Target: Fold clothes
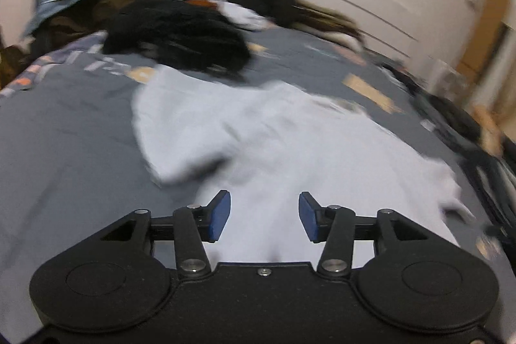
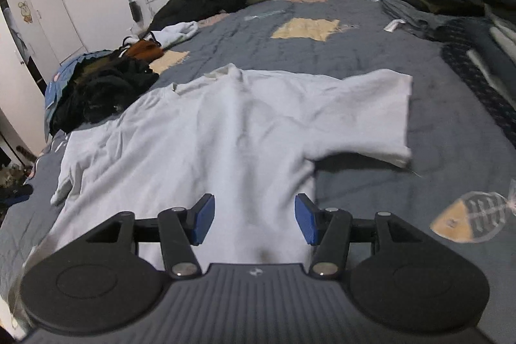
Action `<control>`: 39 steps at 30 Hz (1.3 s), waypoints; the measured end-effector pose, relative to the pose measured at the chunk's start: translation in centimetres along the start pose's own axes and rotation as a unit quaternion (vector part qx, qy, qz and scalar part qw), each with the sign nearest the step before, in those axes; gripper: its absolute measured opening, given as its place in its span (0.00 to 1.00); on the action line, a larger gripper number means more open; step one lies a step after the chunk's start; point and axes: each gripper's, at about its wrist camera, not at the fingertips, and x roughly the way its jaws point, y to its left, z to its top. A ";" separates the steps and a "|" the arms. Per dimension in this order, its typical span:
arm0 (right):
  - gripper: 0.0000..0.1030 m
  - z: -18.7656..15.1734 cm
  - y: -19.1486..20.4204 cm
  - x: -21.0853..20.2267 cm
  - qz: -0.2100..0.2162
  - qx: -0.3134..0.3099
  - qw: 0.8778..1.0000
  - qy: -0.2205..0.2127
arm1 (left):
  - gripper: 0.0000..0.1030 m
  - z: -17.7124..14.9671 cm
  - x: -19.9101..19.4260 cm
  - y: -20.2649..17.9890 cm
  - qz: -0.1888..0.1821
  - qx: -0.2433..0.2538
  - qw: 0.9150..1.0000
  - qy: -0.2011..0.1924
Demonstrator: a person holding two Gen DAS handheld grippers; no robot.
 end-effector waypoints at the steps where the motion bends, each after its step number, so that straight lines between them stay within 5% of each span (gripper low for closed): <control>1: 0.52 -0.5 -0.1 -0.9 0.000 -0.002 1.000 0.001 | 0.45 -1.0 -0.5 -1.4 -0.016 0.020 1.000 0.005; 6: 0.53 -4.9 1.4 -6.3 0.002 -0.069 0.997 0.015 | 0.46 -6.3 -2.4 -7.7 -0.109 0.100 0.988 0.033; 10: 0.56 -9.1 3.2 -9.5 -0.007 -0.174 0.984 0.049 | 0.46 -8.6 -3.1 -11.3 -0.157 0.158 0.974 0.045; 15: 0.57 -14.2 4.5 -10.3 -0.031 -0.342 0.936 0.081 | 0.49 -9.8 -3.1 -13.5 -0.190 0.184 0.963 0.047; 23: 0.55 -16.8 5.0 -7.0 -0.035 -0.475 0.877 0.059 | 0.49 -11.0 -2.4 -14.5 -0.177 0.208 0.960 0.063; 25: 0.36 -17.2 5.1 -6.3 -0.029 -0.497 0.865 0.064 | 0.49 -10.9 -2.2 -14.3 -0.170 0.204 0.962 0.066; 26: 0.12 -17.2 5.1 -6.0 -0.026 -0.498 0.864 0.065 | 0.49 -10.7 -2.2 -14.0 -0.168 0.199 0.963 0.064; 27: 0.10 -17.1 5.1 -5.7 -0.023 -0.497 0.865 0.066 | 0.49 -10.5 -2.2 -13.7 -0.165 0.193 0.965 0.063; 29: 0.09 -16.0 4.8 -6.3 -0.007 -0.456 0.888 0.055 | 0.49 -10.1 -2.2 -13.1 -0.160 0.182 0.968 0.061; 32: 0.07 -12.2 3.7 -9.1 0.044 -0.303 0.951 0.028 | 0.49 -9.2 -2.4 -12.0 -0.155 0.159 0.974 0.050; 34: 0.06 -9.5 2.3 -11.3 0.090 -0.184 0.979 0.016 | 0.49 -8.5 -2.6 -11.3 -0.152 0.146 0.977 0.042; 36: 0.05 -7.0 0.5 -13.5 0.126 -0.061 0.990 0.003 | 0.49 -8.1 -2.7 -11.0 -0.150 0.138 0.978 0.040; 39: 0.05 -5.0 -1.3 -16.0 0.160 0.050 0.986 -0.008 | 0.49 -7.9 -2.9 -11.0 -0.149 0.140 0.978 0.039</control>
